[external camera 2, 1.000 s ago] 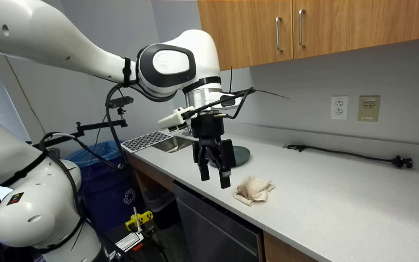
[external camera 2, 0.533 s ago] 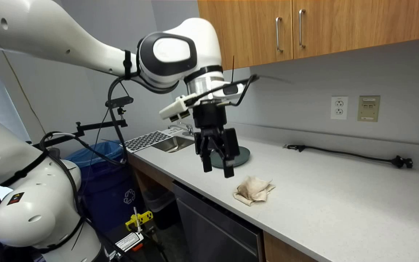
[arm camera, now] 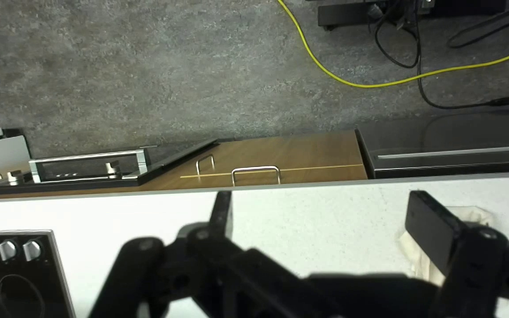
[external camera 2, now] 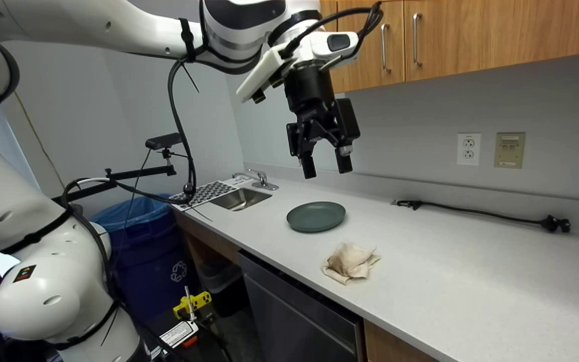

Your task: Unfold the towel

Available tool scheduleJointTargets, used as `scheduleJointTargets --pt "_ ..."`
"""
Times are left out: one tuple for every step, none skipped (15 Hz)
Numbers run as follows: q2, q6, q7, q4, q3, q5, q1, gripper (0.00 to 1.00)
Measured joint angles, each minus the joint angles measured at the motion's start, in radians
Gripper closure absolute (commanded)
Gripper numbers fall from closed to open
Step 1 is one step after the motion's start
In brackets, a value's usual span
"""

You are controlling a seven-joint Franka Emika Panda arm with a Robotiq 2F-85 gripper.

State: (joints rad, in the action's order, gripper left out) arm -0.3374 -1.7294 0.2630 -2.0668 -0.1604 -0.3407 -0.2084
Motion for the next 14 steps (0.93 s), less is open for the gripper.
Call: scheduleJointTargets --pt "0.009 0.0 0.0 0.005 0.0 0.0 0.0 0.0" --pt "0.015 0.0 0.0 0.006 0.0 0.0 0.0 0.0" --pt "0.017 0.0 0.0 0.007 0.0 0.0 0.0 0.0" --pt "0.018 0.0 -0.001 0.005 0.0 -0.001 0.0 0.0" --pt "0.019 -0.001 -0.001 0.003 0.0 0.001 0.002 0.0" --pt "0.021 -0.001 0.0 0.001 0.0 0.003 0.009 0.0" --pt "0.025 -0.004 0.0 -0.002 0.001 0.012 0.018 0.0" --pt "0.03 -0.009 0.0 -0.006 0.002 0.027 0.031 0.0" --pt "0.038 -0.02 -0.001 -0.01 0.005 0.043 0.045 0.0" --pt "0.047 -0.038 -0.001 -0.015 0.01 0.062 0.06 0.0" --pt "0.059 -0.063 -0.001 -0.022 0.016 0.081 0.076 0.0" --pt "0.072 -0.091 -0.002 -0.029 0.023 0.1 0.091 0.0" --pt "0.087 -0.119 -0.003 -0.034 0.031 0.117 0.106 0.0" --pt "0.106 -0.145 -0.004 -0.037 0.04 0.133 0.12 0.0"
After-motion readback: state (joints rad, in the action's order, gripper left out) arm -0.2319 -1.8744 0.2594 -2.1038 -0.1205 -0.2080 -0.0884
